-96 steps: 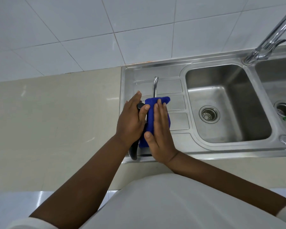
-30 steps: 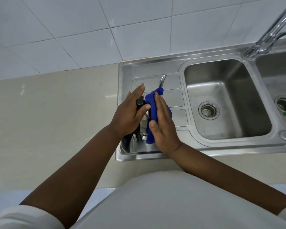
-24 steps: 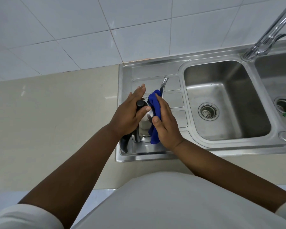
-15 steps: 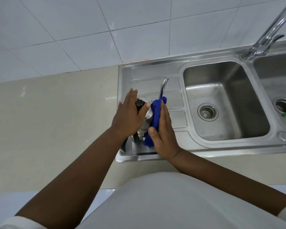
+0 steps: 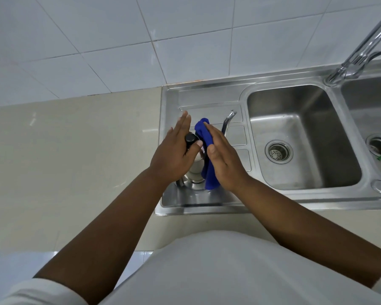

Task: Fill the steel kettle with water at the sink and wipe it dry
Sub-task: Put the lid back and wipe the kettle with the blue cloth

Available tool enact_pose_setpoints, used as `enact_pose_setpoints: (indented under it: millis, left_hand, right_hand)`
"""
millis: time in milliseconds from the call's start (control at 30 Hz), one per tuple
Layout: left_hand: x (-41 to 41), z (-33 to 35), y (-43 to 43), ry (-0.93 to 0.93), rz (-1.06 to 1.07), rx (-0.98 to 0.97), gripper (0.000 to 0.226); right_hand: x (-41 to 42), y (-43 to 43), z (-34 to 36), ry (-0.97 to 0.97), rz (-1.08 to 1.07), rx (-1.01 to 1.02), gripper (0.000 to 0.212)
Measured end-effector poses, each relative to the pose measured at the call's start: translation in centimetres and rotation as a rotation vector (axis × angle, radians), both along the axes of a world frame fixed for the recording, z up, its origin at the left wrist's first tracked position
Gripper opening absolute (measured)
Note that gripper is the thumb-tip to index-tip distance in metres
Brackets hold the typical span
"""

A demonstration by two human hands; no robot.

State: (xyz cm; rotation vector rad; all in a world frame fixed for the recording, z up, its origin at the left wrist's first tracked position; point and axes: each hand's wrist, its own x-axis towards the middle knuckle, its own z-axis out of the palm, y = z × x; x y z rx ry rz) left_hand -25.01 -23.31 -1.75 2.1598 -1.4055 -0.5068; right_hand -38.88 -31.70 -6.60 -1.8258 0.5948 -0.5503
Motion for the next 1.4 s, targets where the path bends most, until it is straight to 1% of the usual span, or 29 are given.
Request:
enact_pose_setpoints:
  millis: [67,167,233,300,367,400,500,533,567,667,700,800,833,900,967,1033,1100,1167,1233,1267,1333,1400]
  left_hand:
    - [0.2,0.1,0.0,-0.015,-0.005,0.011,0.067]
    - [0.2,0.4,0.0,-0.034,-0.021,0.036,0.068]
    - [0.3,0.5,0.0,-0.044,-0.049,0.045,0.069]
    - [0.5,0.5,0.0,-0.045,-0.077,0.043,0.071]
    - [0.7,0.3,0.1,-0.015,-0.097,0.045,0.071]
    - [0.8,0.2,0.1,0.002,-0.104,0.046,0.072]
    - [1.0,0.1,0.2,0.025,-0.119,0.033,0.075]
    - [1.1,0.1,0.2,0.019,-0.124,0.031,0.075]
    - [1.1,0.0,0.2,0.007,-0.129,0.033,0.074]
    - [1.1,0.0,0.2,-0.037,-0.138,0.024,0.074]
    - [1.0,0.1,0.3,-0.056,-0.139,0.012,0.074]
    - [0.9,0.4,0.3,-0.090,-0.155,-0.034,0.074]
    - [0.9,0.6,0.3,-0.086,-0.161,-0.045,0.073]
    - [0.9,0.7,0.3,-0.085,-0.183,-0.064,0.073]
    - [1.1,0.7,0.3,-0.075,-0.208,-0.075,0.075]
    - [1.4,0.3,0.3,-0.056,-0.227,-0.077,0.078]
    - [1.6,0.0,0.3,-0.049,-0.226,-0.074,0.079]
    - [1.5,-0.1,0.3,-0.047,-0.212,-0.065,0.080]
    - [1.5,-0.2,0.2,-0.063,-0.204,-0.045,0.082]
    - [1.5,-0.2,0.2,-0.079,-0.200,-0.032,0.083]
    - [1.5,-0.4,0.1,-0.161,-0.189,-0.016,0.085]
    - [1.3,-0.5,0.2,-0.237,-0.161,-0.003,0.090]
  right_hand:
    - [-0.2,0.4,-0.1,0.024,-0.040,0.082,0.090]
    - [-0.5,2.0,0.2,0.091,-0.094,0.169,0.082]
    - [-0.7,3.6,0.6,0.108,-0.098,0.147,0.080]
    - [-0.8,4.8,1.2,0.100,-0.078,0.049,0.076]
    - [-0.6,4.7,1.5,0.090,-0.058,-0.024,0.075]
    - [-0.4,4.1,1.6,0.087,-0.054,-0.028,0.076]
    - [0.2,1.8,1.5,0.061,-0.047,0.030,0.090]
    - [0.3,1.1,1.2,0.055,-0.042,0.044,0.091]
    - [0.2,0.7,1.0,0.054,-0.041,0.060,0.090]
    - [-0.1,0.5,0.2,0.093,-0.067,0.157,0.075]
    - [-0.3,0.8,0.1,0.108,-0.075,0.172,0.075]
    - [-0.8,2.3,0.3,0.116,-0.088,0.202,0.091]
    - [-0.9,2.9,0.4,0.110,-0.092,0.209,0.092]
    - [-1.1,4.3,0.8,0.098,-0.091,0.177,0.087]
    - [-1.0,4.8,1.4,0.077,-0.079,0.101,0.083]
    - [-0.6,4.2,1.7,0.073,-0.075,0.061,0.088]
    - [0.0,2.9,1.7,0.056,-0.085,0.076,0.092]
    - [0.5,1.8,1.3,0.032,-0.082,0.101,0.087]
    - [0.6,1.2,1.0,0.025,-0.081,0.144,0.083]
    - [0.5,1.0,0.9,0.029,-0.092,0.169,0.086]
    - [0.1,1.1,0.9,0.056,-0.110,0.194,0.092]
    - [-0.3,1.6,0.6,0.084,-0.115,0.212,0.087]
